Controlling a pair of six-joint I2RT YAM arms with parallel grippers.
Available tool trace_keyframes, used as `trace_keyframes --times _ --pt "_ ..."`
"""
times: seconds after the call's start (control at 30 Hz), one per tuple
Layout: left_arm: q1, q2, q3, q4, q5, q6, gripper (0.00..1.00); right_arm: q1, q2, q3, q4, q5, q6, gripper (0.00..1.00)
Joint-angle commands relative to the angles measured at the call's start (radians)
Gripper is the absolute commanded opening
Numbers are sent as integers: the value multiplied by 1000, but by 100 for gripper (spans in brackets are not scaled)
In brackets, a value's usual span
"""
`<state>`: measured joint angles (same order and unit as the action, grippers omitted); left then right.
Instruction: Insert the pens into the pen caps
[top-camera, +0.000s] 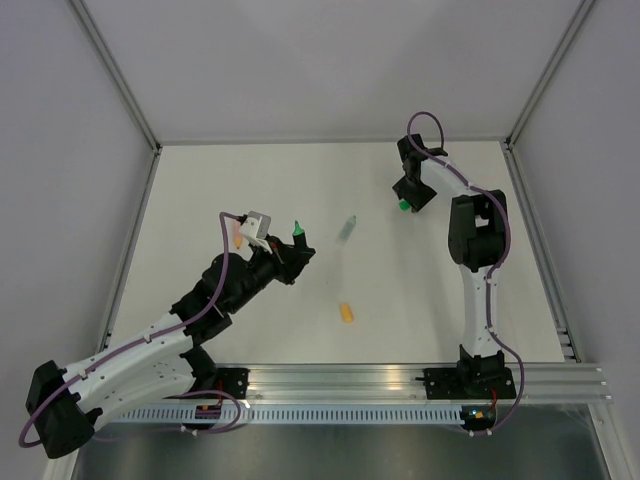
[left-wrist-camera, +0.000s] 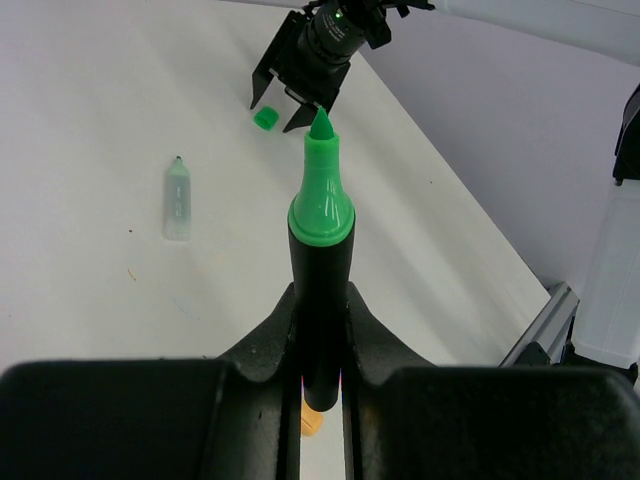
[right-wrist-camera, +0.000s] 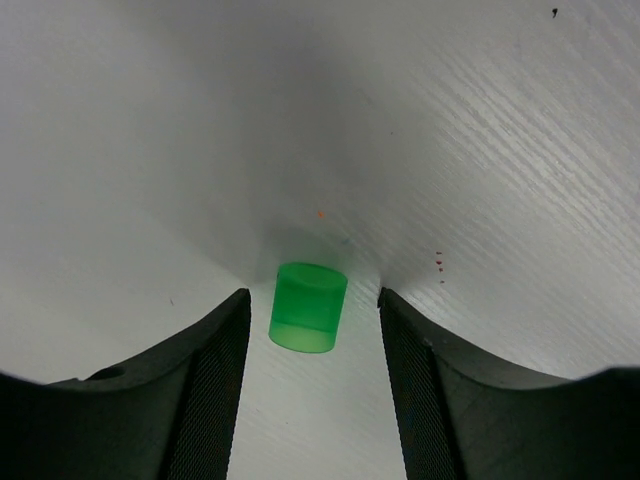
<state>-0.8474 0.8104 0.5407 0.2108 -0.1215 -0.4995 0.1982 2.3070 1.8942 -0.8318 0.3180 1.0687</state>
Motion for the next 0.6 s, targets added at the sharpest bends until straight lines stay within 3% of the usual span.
trace_keyframes --times 0.0,0.27,0.47,0.5,0.57 --pt "2 -13 7 6 -7 30 2 -5 32 48 -23 -20 -1 60" --pt "1 -19 7 4 -4 27 2 -6 48 52 -38 -25 -16 50" --pt "1 -20 7 4 -1 32 2 -8 39 37 -32 -65 -70 22" --pt "2 -19 7 7 3 32 2 -6 32 28 -18 -77 -84 13" --pt "2 -7 10 12 14 35 2 -6 10 -3 8 -117 -131 8"
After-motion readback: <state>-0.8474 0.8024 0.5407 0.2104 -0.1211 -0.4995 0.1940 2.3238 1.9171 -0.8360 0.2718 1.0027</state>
